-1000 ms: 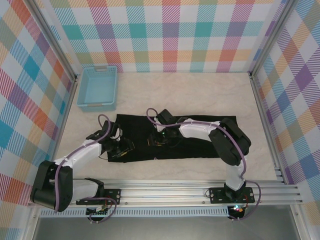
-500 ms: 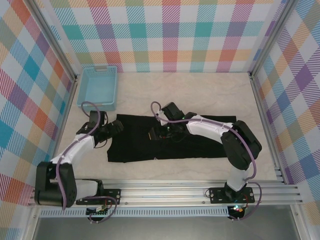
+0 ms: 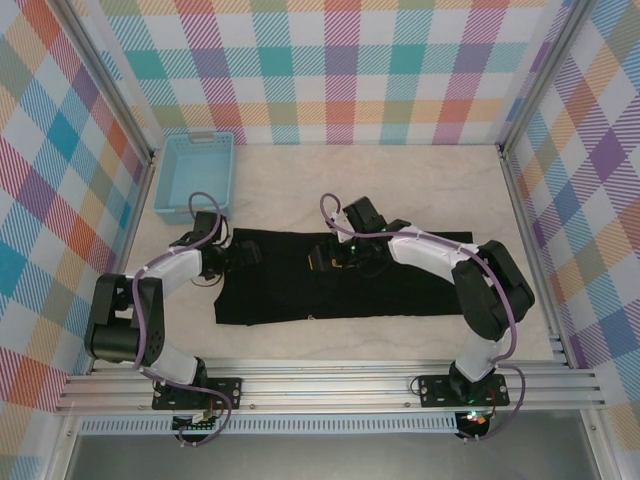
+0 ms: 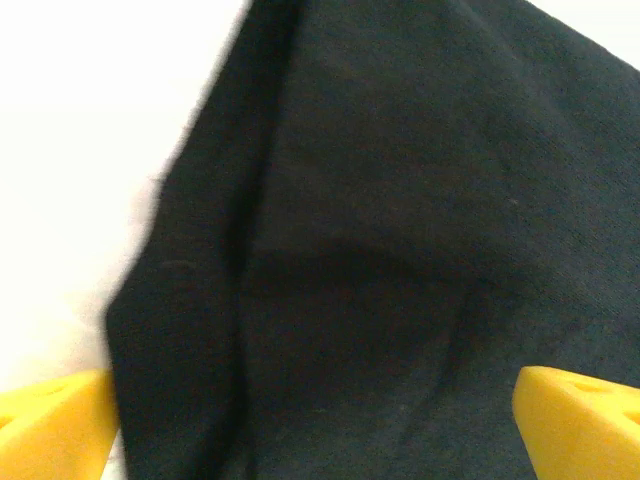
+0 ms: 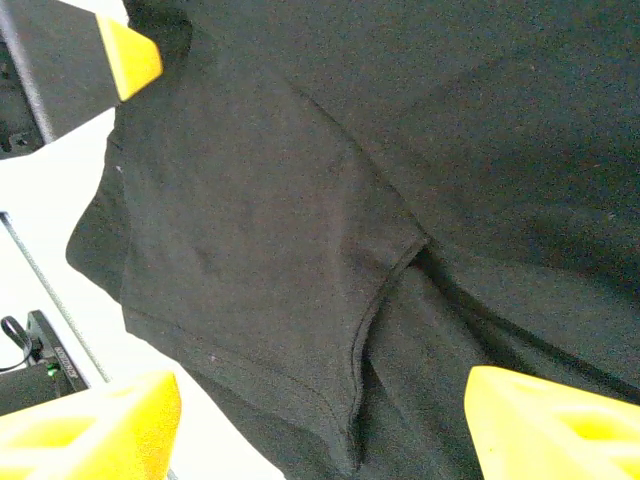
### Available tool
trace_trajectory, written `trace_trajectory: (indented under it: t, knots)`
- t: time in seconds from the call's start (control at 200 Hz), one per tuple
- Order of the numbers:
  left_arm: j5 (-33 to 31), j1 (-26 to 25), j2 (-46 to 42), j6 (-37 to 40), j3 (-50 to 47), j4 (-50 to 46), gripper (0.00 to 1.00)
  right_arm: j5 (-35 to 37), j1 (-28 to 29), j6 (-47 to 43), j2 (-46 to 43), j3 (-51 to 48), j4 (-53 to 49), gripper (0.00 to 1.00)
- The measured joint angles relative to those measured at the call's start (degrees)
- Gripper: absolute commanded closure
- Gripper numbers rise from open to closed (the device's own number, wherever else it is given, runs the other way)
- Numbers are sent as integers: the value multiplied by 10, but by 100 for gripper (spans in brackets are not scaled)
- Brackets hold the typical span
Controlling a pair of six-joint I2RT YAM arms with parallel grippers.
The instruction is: Fold the inside-out t-shirt
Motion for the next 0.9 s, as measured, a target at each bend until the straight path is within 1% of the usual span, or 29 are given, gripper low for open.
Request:
trace_trajectory:
  t: [0.135,0.25,0.32,0.455,0.54,0.63,0.735,0.835,0.9]
  knots:
    - [10,-17,13,6,6,-7,4,-10,0,2,0,0,8,25]
    - [10,-20,17,9,9,-12,4,-13,0,5,0,-5,18,25]
    - [10,-21,18,9,9,-12,7,-13,0,10,0,-10,22,25]
    - [15,-21,19,8,9,-12,19,-18,0,18,0,-16,23,25]
    - [19,-22,21,9,7,-11,26,-21,0,20,0,-16,23,25]
    - [23,-21,21,4,3,-1,36,-21,0,24,0,-16,26,25]
    - [44,-23,28,3,1,12,47,-21,0,29,0,-16,27,25]
    - [59,-23,36,3,1,20,55,-21,0,31,1,-16,27,25]
    - [62,-22,37,2,1,22,63,-21,0,31,2,-16,27,25]
